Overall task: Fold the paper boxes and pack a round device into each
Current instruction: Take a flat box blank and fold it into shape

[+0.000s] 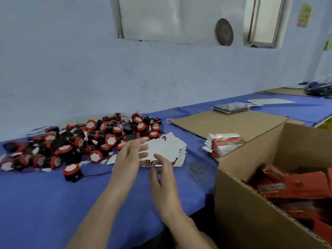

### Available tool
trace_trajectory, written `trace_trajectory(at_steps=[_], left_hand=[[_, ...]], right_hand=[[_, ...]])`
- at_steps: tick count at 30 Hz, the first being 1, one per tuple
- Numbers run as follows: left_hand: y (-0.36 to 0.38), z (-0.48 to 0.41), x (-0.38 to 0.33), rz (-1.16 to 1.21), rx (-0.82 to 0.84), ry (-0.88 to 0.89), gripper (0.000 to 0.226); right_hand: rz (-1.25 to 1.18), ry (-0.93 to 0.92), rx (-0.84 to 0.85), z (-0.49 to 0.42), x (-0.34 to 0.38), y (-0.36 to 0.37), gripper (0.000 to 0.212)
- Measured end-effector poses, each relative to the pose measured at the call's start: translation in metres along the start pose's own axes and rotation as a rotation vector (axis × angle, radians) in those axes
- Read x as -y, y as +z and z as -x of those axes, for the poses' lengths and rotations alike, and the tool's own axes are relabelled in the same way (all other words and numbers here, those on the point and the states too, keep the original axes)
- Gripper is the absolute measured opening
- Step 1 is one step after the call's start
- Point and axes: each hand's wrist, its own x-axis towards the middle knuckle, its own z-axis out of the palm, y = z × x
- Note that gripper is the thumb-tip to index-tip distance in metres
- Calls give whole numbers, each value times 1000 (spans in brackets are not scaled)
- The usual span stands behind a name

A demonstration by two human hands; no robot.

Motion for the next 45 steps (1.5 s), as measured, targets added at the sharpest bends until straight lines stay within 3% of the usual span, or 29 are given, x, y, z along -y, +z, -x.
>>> trace_trajectory(at_steps=[4, 8, 12, 15, 20, 25, 31, 34, 37, 39, 41, 43, 45], left_hand=[[-54, -27, 42, -226, -85, -32, 21], [-92, -44, 90, -553, -88, -29, 14], [-110, -47, 139, -903, -80, 6, 26], [-105, -55, 139, -939, -81, 23, 29], [-105, -55, 136, -1026, -40, 13, 34], [-104, -53, 136, -999, -40, 1, 39], [-95, -47, 120, -1124, -111, 264, 50], [-95, -42, 113, -1048, -76, 333, 46], [-100, -34, 99, -849, -143, 352, 35], [-99, -28, 80, -449, -234, 255, 25], [-101, -24, 69, -123, -251, 135, 22], [-103, -23, 66, -13, -232, 44, 29], [-107, -24, 67, 74, -190, -53, 36]], right_hand=[[149, -49, 63, -28, -7, 33, 38], [549, -143, 38, -63, -26, 51, 44], [876, -134, 209, -88, -59, 66, 52], [1023, -148, 287, -102, -76, 79, 55], [1017, -146, 204, -120, -83, 82, 34], [945, -136, 182, -119, -81, 76, 28], [597, -388, 186, -97, -49, 68, 27], [311, -387, 338, -84, -33, 68, 36], [160, -508, 191, -73, -25, 74, 33], [-20, -368, 97, -71, -19, 75, 37], [-206, -134, 106, -73, -13, 80, 55], [-281, 13, 190, -73, -14, 91, 71], [-228, 17, 250, -68, -14, 104, 69]])
